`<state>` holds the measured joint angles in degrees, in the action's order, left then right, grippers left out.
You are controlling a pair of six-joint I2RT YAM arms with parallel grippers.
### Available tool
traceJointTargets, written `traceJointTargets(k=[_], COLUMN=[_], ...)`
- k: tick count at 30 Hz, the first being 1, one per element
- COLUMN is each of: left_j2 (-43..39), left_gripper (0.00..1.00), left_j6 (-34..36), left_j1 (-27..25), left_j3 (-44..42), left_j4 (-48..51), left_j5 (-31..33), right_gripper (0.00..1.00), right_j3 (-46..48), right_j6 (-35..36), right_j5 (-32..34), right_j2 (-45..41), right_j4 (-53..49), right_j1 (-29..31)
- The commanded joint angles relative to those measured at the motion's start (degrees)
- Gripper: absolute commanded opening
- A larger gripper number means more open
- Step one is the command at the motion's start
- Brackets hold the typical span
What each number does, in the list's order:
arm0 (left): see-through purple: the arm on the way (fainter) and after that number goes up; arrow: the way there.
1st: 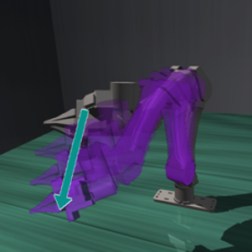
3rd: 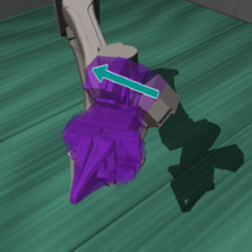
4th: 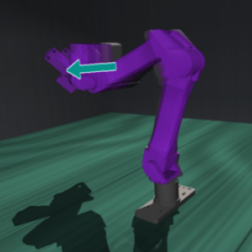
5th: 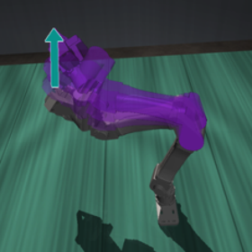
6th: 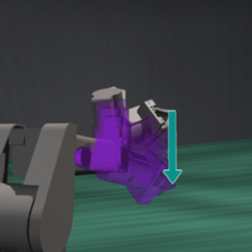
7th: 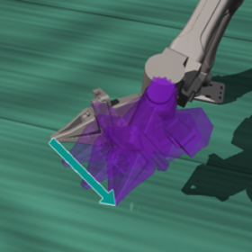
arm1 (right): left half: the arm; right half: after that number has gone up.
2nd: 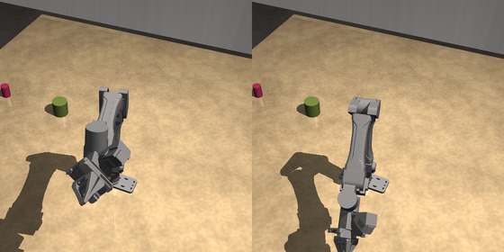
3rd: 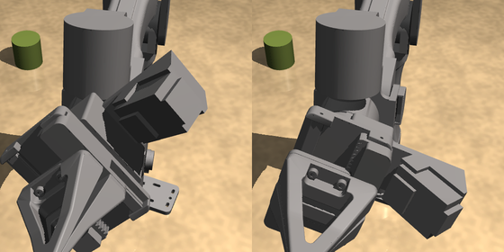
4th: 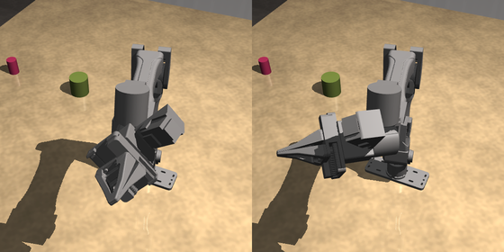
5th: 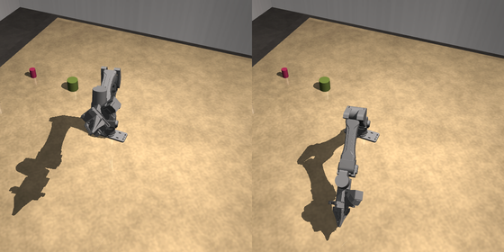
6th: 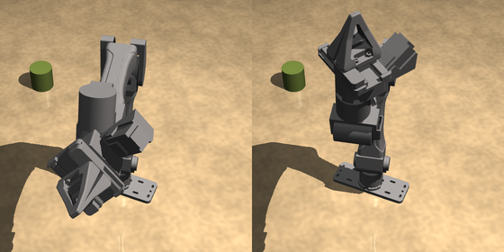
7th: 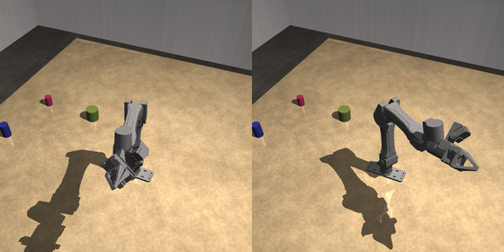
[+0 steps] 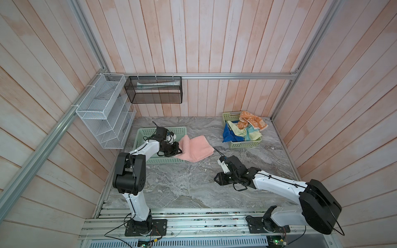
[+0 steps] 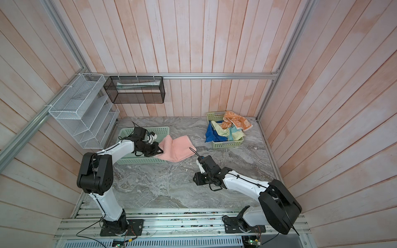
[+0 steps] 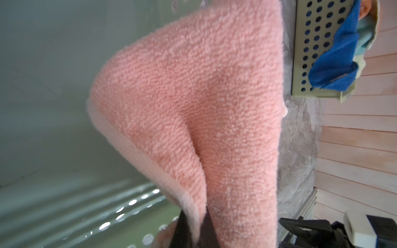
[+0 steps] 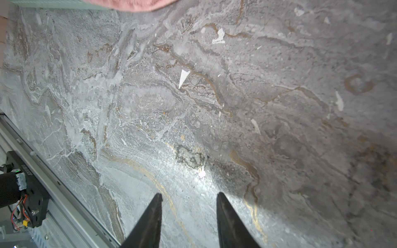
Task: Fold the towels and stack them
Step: 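Lift the towel toward the green basket with left gripper while right draws back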
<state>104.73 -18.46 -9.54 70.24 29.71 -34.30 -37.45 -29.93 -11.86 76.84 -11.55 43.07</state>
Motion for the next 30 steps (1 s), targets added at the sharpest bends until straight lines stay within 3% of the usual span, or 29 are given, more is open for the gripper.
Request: traceJointTargets(k=[1, 7, 15, 25, 30], left_j2=[-3.66, -5.85, -2.26, -1.81, -2.07], left_gripper=[0.0, 0.0, 0.0, 0.0, 0.0], left_j6=[-3.54, -1.8, 0.58, 0.69, 0.87], left_j1=[-2.18, -2.8, -4.08, -2.27, -0.6], left_j3=[0.76, 14.45, 37.23, 47.48, 50.35], left_j4=[-1.31, 7.31, 20.47, 26.51, 27.66], left_j5=[-0.59, 3.67, 6.88, 7.42, 4.18], right_gripper=[0.43, 0.43, 0.43, 0.43, 0.47], right_j3=[1.5, 1.44, -0.94, -6.45, -9.84], right_j6=[-1.34, -1.02, -0.08, 1.45, -0.96], right_j5=[-0.26, 0.85, 1.68, 0.46, -1.88], right_j2=[-1.6, -2.48, -1.43, 1.74, 4.96], right_j4=[-0.09, -0.47, -0.57, 0.15, 3.58], right_j1=[-0.08, -0.09, -0.09, -1.23, -2.01])
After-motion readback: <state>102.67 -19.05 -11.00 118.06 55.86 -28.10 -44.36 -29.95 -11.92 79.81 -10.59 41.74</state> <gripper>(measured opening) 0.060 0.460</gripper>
